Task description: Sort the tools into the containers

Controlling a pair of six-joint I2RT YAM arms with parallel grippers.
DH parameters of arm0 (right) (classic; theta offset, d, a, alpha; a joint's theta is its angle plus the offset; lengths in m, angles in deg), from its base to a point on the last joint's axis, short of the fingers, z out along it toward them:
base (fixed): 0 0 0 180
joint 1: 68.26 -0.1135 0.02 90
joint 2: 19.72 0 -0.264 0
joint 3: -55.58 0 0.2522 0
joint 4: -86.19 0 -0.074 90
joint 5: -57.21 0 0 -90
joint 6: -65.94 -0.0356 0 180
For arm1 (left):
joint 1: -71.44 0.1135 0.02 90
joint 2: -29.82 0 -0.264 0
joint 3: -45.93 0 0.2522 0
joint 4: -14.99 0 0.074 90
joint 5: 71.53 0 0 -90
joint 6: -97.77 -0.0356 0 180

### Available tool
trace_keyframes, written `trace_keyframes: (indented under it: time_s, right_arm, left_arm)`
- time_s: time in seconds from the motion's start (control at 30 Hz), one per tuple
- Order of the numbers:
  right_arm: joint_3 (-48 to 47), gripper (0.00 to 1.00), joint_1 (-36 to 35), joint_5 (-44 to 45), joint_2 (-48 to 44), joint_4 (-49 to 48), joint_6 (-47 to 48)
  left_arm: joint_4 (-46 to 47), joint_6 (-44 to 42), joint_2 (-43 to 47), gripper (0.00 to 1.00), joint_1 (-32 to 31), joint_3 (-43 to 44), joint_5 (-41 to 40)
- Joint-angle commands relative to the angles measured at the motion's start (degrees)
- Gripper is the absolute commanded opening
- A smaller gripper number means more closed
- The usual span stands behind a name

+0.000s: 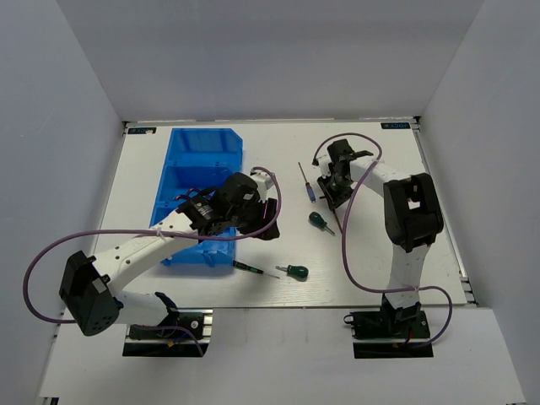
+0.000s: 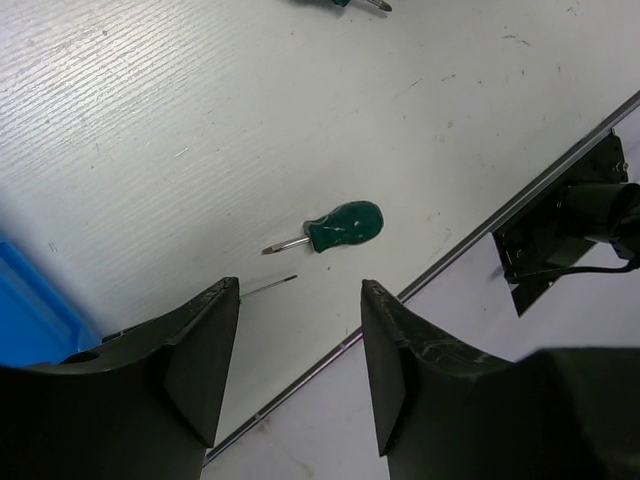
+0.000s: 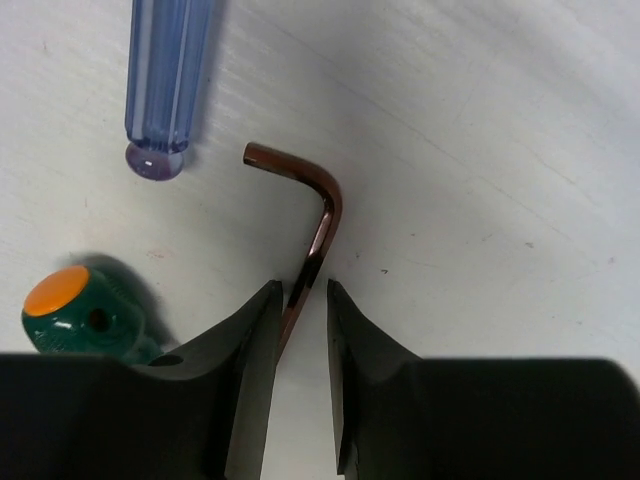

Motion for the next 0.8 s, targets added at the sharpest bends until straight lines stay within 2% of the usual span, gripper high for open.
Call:
trace_keyframes:
  time_s: [0.0, 0.07, 0.13, 0.37, 0.5, 0.6, 0.7, 0.77]
  right_arm:
    - [0.6, 0.31, 0.0, 2.2, 1.4, -2.9, 0.9]
    - [2.5, 0.31, 0.1, 2.5, 1.8, -3.0, 0.6]
    - [3.8, 0.26, 0.0, 2.4, 2.3, -3.1, -0.1]
    - [7.5, 0.00, -0.1, 0.6, 2.0, -3.5, -2.6]
    - [5.7, 0.00, 0.3, -3.1, 1.9, -1.7, -2.8]
    - [1.1, 0.00, 0.7, -6.8, 0.2, -0.3, -1.5]
    - [-6.6, 0.00, 1.1, -13.5, -0.3, 1.1, 0.2]
    - [-14.7, 0.00, 0.5, -21.8, 1.0, 3.4, 0.8]
  left_arm:
    - [-0.8, 1.0, 2.3, 0.62, -0.3, -0.4, -1.7]
    - [-0.8, 1.0, 2.3, 0.62, -0.3, -0.4, -1.7]
    - [-0.8, 1.0, 2.3, 0.62, -0.8, -0.4, -2.2]
    - [-0.8, 1.5, 3.4, 0.62, -0.8, -0.4, -2.8]
    - [-0.8, 1.5, 3.9, 0.62, -0.8, -0.4, -3.3]
    - [-0.8, 2.0, 5.4, 0.62, -0.8, -0.4, -3.9]
    - [0.8, 2.0, 7.5, 0.62, -0.8, -0.4, -6.2]
    - [2.3, 2.6, 10.5, 0.62, -0.8, -0.4, -8.3]
